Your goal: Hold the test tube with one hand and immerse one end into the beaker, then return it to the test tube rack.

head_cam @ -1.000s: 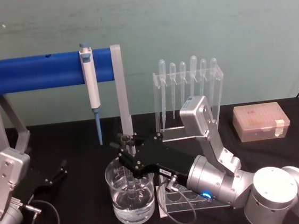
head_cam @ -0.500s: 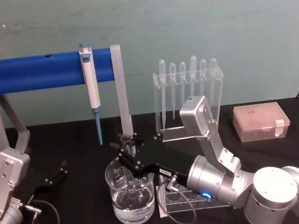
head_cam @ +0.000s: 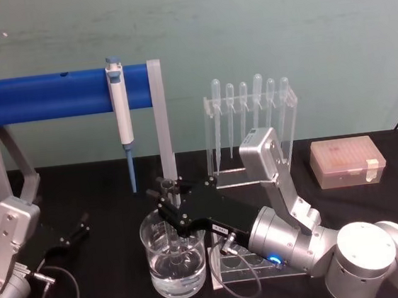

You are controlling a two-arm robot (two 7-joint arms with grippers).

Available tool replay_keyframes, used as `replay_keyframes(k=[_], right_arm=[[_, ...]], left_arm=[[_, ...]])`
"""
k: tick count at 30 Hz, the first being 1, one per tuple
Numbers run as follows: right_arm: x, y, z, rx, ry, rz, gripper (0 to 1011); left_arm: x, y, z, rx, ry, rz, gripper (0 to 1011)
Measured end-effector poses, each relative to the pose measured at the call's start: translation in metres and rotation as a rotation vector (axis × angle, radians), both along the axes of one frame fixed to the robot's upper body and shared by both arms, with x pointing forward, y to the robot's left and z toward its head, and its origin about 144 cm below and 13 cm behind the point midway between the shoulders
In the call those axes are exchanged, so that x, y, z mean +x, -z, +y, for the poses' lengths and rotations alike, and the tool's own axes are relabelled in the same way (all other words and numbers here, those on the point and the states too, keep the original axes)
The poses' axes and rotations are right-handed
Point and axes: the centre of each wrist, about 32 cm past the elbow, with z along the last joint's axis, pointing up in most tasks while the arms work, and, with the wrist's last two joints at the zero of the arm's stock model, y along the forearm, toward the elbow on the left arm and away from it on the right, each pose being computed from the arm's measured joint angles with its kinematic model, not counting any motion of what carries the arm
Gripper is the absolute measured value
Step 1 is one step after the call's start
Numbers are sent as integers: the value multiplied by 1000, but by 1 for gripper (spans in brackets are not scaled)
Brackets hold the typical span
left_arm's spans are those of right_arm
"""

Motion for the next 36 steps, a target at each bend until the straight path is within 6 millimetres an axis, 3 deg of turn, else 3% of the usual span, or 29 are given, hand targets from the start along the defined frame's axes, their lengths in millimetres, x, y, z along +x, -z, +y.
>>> replay_keyframes(k=[36], right_arm=[[0,0,0,0,0,0,224]], left_arm=[[0,0,0,0,0,0,1000]])
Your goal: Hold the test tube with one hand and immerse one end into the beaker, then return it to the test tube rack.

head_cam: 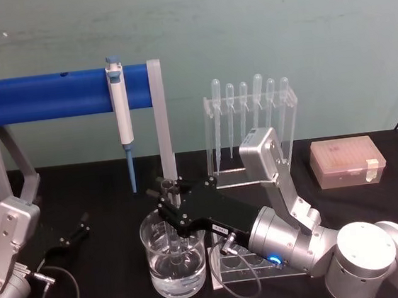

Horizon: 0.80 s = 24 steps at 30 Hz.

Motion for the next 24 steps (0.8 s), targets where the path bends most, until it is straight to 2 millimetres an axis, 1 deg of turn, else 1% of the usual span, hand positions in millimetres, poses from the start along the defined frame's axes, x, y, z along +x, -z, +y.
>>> replay_keyframes(k=[24], right_arm=[[0,0,0,0,0,0,224]], left_arm=[[0,0,0,0,0,0,1000]])
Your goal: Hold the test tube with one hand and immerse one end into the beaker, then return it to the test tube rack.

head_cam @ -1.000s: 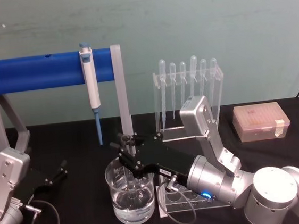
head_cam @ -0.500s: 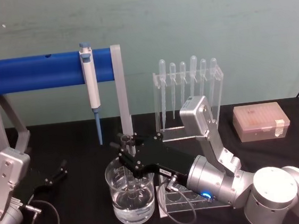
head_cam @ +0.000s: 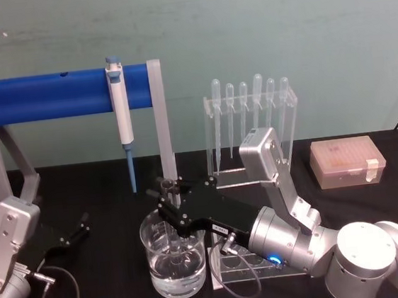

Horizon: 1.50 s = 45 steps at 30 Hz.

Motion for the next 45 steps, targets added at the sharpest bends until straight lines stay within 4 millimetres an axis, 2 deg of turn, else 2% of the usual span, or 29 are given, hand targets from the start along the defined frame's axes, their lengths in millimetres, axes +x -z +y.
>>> replay_keyframes(k=[45], right_arm=[[0,0,0,0,0,0,224]], left_arm=[[0,0,0,0,0,0,1000]])
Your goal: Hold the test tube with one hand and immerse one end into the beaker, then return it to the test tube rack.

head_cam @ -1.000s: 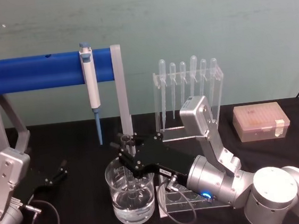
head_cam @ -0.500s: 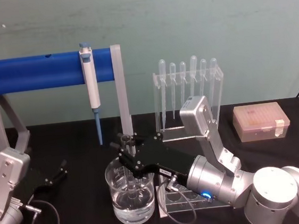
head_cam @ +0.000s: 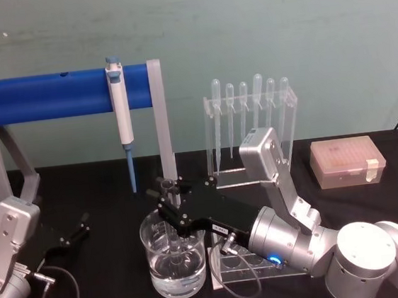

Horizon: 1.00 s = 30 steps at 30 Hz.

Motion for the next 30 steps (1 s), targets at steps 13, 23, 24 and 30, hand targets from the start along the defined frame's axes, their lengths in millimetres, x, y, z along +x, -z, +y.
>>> replay_keyframes(k=[13,23,24,30], right_arm=[[0,0,0,0,0,0,224],[0,0,0,0,0,0,224],[0,0,0,0,0,0,224],[0,0,0,0,0,0,224]], left_arm=[[0,0,0,0,0,0,1000],[0,0,0,0,0,0,1000],[0,0,0,0,0,0,1000],[0,0,0,0,0,0,1000]])
